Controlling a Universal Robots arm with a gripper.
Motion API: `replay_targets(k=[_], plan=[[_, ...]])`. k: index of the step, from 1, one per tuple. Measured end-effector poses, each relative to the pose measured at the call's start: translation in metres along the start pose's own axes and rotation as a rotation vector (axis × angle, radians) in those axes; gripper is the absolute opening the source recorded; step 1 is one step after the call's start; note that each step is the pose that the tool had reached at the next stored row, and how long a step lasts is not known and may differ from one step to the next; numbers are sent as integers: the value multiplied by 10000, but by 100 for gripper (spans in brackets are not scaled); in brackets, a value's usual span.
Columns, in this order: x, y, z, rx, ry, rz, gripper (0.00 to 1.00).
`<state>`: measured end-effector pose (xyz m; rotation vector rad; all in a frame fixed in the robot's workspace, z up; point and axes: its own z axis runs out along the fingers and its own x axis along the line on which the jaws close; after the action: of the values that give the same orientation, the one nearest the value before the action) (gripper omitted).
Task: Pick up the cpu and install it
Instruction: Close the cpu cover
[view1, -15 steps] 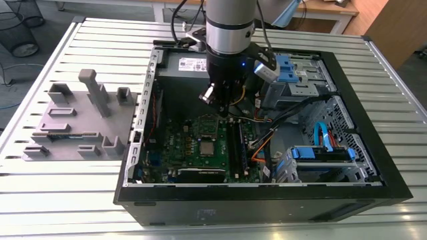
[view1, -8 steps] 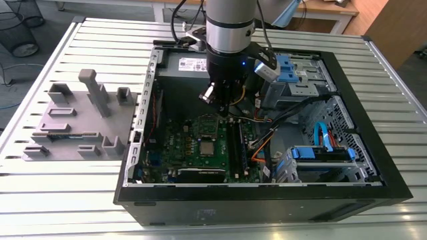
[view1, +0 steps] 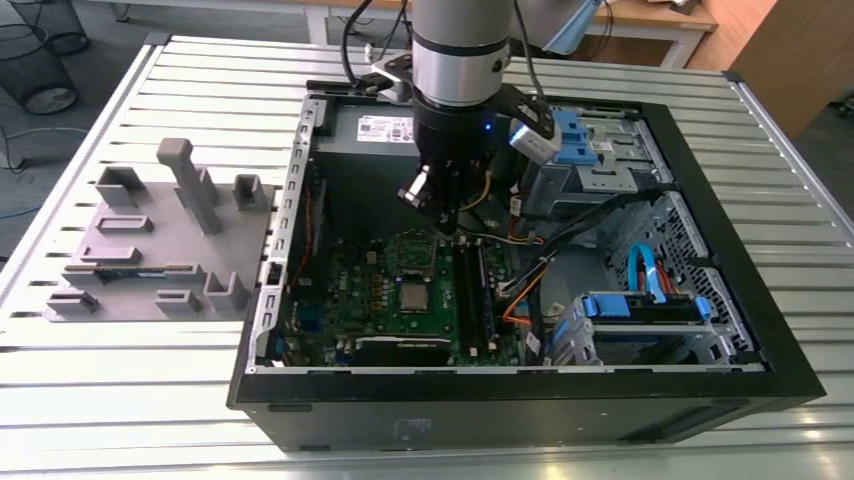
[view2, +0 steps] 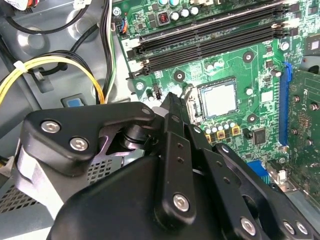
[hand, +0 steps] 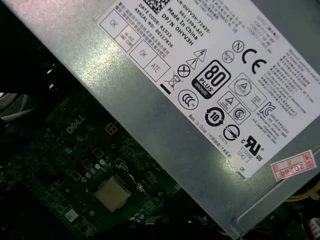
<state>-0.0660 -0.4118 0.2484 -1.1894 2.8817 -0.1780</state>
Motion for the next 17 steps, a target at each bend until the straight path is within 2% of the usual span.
replay_targets(k=[9, 17], plan=[[28, -23, -1, 1, -2, -23, 11], [121, -109, 11, 10, 0, -89, 11]])
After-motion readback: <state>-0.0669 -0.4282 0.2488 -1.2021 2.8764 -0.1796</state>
